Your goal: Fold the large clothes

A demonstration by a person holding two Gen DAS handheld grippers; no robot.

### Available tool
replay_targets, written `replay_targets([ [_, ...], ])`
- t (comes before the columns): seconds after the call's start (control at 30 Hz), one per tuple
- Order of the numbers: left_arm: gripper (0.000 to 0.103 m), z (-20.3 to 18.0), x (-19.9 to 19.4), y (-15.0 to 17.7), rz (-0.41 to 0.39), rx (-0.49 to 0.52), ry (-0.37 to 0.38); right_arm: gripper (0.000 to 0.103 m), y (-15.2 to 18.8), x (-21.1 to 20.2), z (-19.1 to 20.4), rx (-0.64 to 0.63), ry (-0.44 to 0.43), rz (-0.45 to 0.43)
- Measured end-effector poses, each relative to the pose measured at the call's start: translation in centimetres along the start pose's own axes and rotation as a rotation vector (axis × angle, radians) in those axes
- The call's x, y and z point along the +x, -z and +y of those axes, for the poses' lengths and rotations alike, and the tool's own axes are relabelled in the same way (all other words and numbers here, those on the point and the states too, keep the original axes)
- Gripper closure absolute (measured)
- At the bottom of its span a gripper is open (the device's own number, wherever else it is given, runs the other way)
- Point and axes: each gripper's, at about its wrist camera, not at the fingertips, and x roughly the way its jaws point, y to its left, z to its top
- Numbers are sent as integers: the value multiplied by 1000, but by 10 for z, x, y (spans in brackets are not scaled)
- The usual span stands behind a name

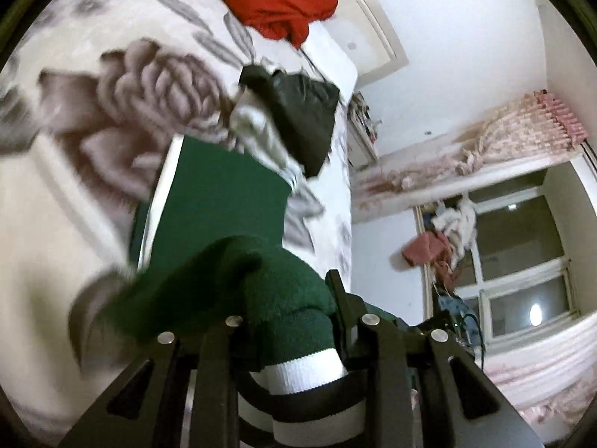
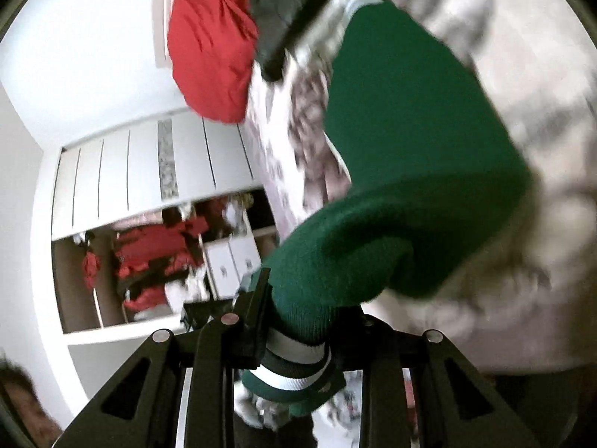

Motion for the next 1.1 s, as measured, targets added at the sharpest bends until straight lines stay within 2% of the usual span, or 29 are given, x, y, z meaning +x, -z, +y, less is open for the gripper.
replay_targets([
  [0.17, 80, 20, 51, -65, -25, -26, -10, 76, -116, 33, -1, 19, 37, -30],
  [0.3, 80, 48, 111, -110, -19, -78, -51, 76, -195, 71, -28, 78, 65, -30],
  [0.37, 80, 63, 134, -128, 13, -118, -76, 76, -233, 97, -43, 129, 75, -7],
  [0.4, 80, 79, 151, -138, 50, -174, -105, 76, -253, 109, -55, 179, 84, 14],
  [0.5, 79, 107, 177, -151, 146, -294, -192, 68, -285, 138, -83, 291, 97, 65],
  [0.57, 74, 114, 175, -153, 146, -343, -193, 62, -296, 150, -91, 312, 65, 83],
  [0.6, 68, 113, 172, -152, 147, -350, -183, 56, -298, 151, -92, 310, 44, 88],
  [0.63, 60, 110, 168, -152, 145, -350, -164, 43, -302, 152, -91, 316, -1, 87],
  [0.67, 55, 107, 162, -152, 123, -342, -136, 38, -306, 151, -89, 320, -48, 85],
  [0.7, 42, 104, 158, -153, 101, -333, -125, 33, -310, 149, -87, 312, -68, 81],
  [0.73, 35, 102, 155, -155, 86, -325, -121, 32, -309, 146, -83, 288, -68, 64],
  [0.77, 34, 100, 153, -155, 69, -308, -129, 32, -311, 142, -79, 260, -54, 49],
  [0.87, 28, 96, 149, -162, 17, -242, -197, 29, -317, 123, -59, 101, 86, 15],
  [0.93, 28, 88, 144, -165, -15, -176, -265, 20, -316, 115, -42, -77, 248, 15],
  [0.97, 26, 84, 141, -166, -30, -141, -303, 19, -314, 117, -38, -167, 328, 39],
  [1.03, 3, 76, 134, -162, -71, -63, -385, 17, -309, 129, -42, -272, 444, 113],
  [1.1, 2, 71, 128, -153, -118, 10, -489, 17, -306, 148, -56, -319, 498, 193],
])
